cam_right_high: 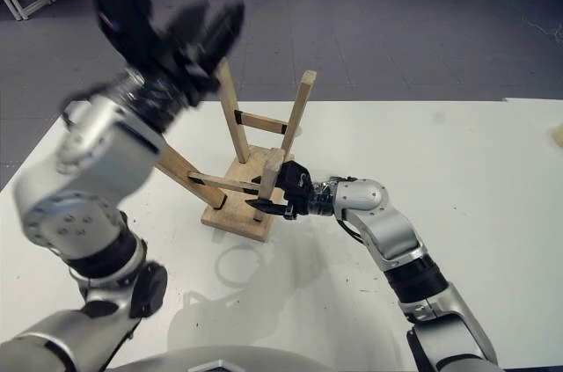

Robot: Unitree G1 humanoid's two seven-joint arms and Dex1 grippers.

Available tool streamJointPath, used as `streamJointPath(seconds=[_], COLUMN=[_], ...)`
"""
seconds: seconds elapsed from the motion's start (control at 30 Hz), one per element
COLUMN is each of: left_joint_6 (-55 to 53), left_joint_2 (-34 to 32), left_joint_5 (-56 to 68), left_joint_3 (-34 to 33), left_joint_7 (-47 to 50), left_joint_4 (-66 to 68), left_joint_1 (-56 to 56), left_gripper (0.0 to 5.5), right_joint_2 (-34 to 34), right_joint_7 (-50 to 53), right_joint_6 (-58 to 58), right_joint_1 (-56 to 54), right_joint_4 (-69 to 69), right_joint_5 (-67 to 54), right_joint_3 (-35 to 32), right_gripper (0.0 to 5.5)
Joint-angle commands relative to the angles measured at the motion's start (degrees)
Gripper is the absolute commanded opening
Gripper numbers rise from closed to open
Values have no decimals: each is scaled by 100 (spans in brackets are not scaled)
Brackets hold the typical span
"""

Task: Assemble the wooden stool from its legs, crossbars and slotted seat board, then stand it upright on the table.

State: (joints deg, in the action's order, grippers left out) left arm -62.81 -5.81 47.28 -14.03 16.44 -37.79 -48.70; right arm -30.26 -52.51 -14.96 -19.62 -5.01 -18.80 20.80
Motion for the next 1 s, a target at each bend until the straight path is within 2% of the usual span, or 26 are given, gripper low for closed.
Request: streamJointPath(seconds=[0.03,0.07,0.13,0.23,0.33,0.4,0.5,0.6,0.73,0.83,1.0], left_joint_6=[63,412,1124,1771,2374,2569,2391,2049,2449,2709,3173], left_joint_2=[-1876,-2301,-2615,-2409,-2046,-1611,-1003,-1119,-1886,-1920,-1922], left_joint_5=[-731,-1102,-1615,-1973,-2195,-1619,-816,-603,-1575,-1732,-2055], left_joint_3=[-720,-741,-647,-230,165,553,1659,2268,2189,1709,1455], left_joint_7=[-706,-1016,-1564,-2157,-2507,-3271,-3965,-4255,-4637,-4583,-4650], left_joint_4=[1007,1295,1917,2563,2893,2365,1046,379,1258,1985,2712], left_joint_1=[512,1043,2045,3121,3669,3938,4316,4701,5078,5170,5278], left_gripper=[275,275,275,275,275,275,275,275,275,275,275], right_joint_2=[-545,-556,-607,-661,-675,-691,-752,-817,-1021,-1265,-1167], right_joint_7=[16,34,37,18,-40,-101,-197,-301,-883,-1880,-2517], right_joint_6=[-770,-771,-771,-776,-772,-776,-825,-785,-341,192,876], right_joint_1=[912,954,1006,939,841,809,771,688,753,717,116], right_joint_4=[749,690,573,474,470,445,375,477,589,783,1496], right_joint_5=[815,787,732,678,660,647,634,596,490,199,292], right_joint_3=[638,615,587,590,618,656,745,808,835,747,647], right_gripper=[204,204,204,204,204,204,204,204,204,204,204])
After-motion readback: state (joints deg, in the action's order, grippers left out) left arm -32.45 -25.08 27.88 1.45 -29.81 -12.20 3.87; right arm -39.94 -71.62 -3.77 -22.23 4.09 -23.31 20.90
